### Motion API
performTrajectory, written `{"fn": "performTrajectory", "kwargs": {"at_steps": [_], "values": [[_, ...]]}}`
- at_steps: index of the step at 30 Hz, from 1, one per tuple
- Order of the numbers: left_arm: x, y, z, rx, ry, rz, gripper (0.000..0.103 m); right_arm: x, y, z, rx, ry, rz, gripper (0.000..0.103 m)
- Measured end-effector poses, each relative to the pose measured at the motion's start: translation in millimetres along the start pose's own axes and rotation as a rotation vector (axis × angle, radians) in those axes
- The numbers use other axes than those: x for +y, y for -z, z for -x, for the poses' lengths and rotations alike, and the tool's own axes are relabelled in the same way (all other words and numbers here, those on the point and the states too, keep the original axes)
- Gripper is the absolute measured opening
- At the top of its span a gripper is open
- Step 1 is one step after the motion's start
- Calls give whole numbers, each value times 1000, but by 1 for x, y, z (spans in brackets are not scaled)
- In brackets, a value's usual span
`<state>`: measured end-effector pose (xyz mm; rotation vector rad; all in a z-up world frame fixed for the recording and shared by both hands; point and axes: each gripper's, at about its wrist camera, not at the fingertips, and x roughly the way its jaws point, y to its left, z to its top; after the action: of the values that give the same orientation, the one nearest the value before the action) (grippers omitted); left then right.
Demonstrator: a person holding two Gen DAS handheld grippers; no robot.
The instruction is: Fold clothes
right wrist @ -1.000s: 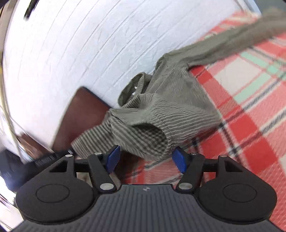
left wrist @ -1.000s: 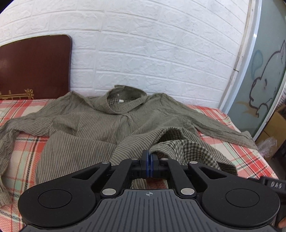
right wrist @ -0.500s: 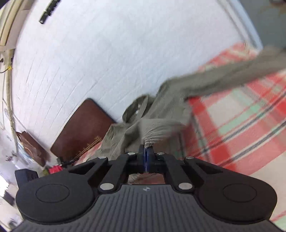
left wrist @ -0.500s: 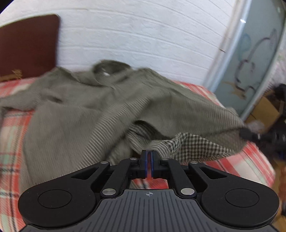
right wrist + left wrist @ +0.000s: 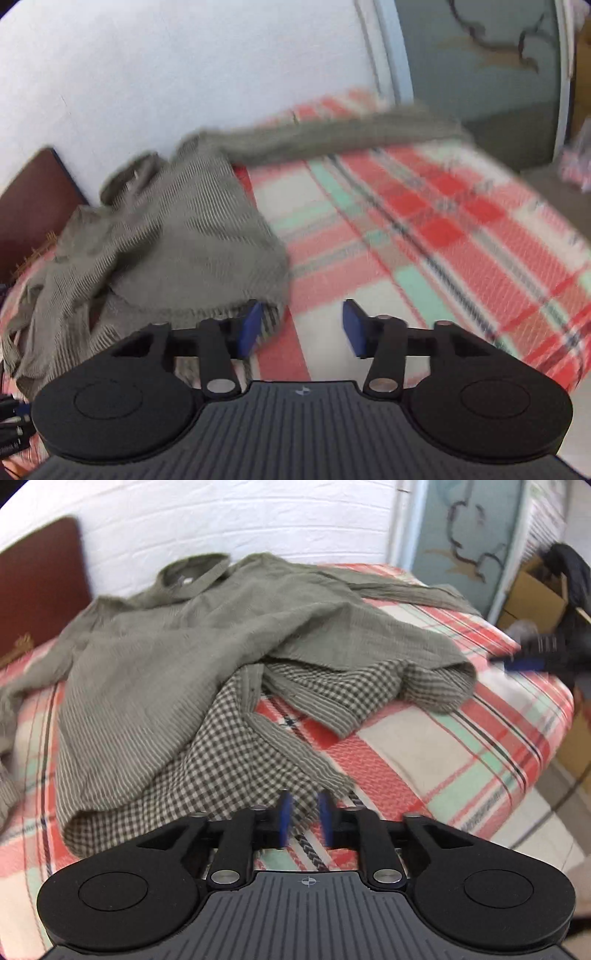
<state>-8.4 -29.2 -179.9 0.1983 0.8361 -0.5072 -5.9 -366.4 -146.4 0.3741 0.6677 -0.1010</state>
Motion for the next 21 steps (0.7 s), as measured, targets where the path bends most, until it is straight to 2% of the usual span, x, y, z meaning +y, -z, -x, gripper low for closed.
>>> {"fn": "performTrajectory", "kwargs": {"at_steps": [2,4,7,11,15,16,17,18,20,21], "values": [[-6,1,0,-12,-4,-75,63,15,-7,17,-49,-54,75,56],[-18,0,-6,-16,-47,-162,63,34,-10,25,-49,-148,135,56],[-31,1,-22,9,-107,-267,63,59,-2,20,0,-276,211,57],[-42,7,-26,0,-145,-405,60,84,10,7,78,-354,257,57],[-40,6,-26,31,-131,-456,58,99,14,1,117,-393,295,57],[-39,3,-30,32,-144,-452,52,102,14,0,122,-399,302,57],[-38,1,-34,34,-157,-448,42,104,14,-1,126,-401,304,57],[-38,-2,-38,36,-171,-444,26,105,14,-2,132,-406,305,58],[-36,-7,-46,39,-198,-435,0,107,15,-4,138,-412,312,58],[-33,-10,-52,41,-219,-414,0,108,16,-5,140,-412,316,58]]}}
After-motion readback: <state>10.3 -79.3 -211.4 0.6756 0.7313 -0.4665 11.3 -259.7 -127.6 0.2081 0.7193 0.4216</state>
